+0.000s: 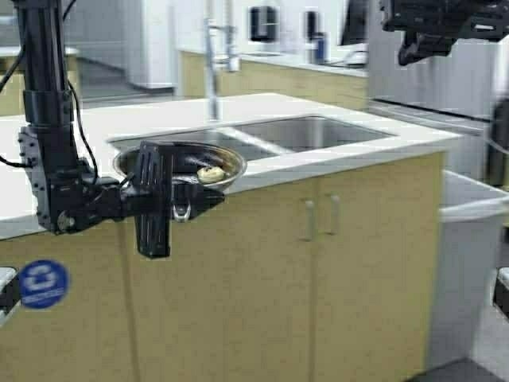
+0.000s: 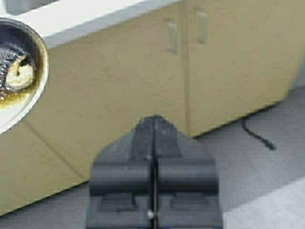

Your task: Add oil to the pan and cook the shrimp and serve it

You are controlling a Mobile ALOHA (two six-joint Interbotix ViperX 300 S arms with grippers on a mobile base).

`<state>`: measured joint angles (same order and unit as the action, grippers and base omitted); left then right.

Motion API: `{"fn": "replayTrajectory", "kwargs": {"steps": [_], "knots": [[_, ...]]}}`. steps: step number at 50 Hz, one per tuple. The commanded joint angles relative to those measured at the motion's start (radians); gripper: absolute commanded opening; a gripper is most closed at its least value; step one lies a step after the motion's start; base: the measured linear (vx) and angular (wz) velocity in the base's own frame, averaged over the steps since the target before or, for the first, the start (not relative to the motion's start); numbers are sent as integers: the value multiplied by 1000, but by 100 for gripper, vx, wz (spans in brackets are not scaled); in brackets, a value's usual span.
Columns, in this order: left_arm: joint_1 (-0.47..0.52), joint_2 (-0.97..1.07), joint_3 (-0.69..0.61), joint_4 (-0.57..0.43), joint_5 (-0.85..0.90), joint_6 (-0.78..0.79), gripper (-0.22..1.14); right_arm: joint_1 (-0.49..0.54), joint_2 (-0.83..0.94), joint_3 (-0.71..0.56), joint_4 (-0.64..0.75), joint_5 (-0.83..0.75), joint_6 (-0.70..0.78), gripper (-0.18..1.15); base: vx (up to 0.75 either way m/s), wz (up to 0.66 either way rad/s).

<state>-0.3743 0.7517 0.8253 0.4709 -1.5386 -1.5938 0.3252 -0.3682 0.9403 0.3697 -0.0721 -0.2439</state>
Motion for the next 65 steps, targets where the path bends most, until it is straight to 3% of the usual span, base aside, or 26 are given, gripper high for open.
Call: {"fn": "replayTrajectory", "kwargs": {"steps": [1,23,48,65], "knots": [[-5,-143,-20,-6,-17,-2,4,-5,-11,-21,-2,-3,0,5,0,37],[0,-479,-32,-44,293,-44,4,-5,-11,-15,-2,-3,-2,5,1,37],[5,-508,3,-60,351,-55,4,-5,-14,-20,-2,8,6,5,3,30],[5,-528,-32,-61,575,15,4,-5,-14,-14,-2,8,6,5,3,29]]}}
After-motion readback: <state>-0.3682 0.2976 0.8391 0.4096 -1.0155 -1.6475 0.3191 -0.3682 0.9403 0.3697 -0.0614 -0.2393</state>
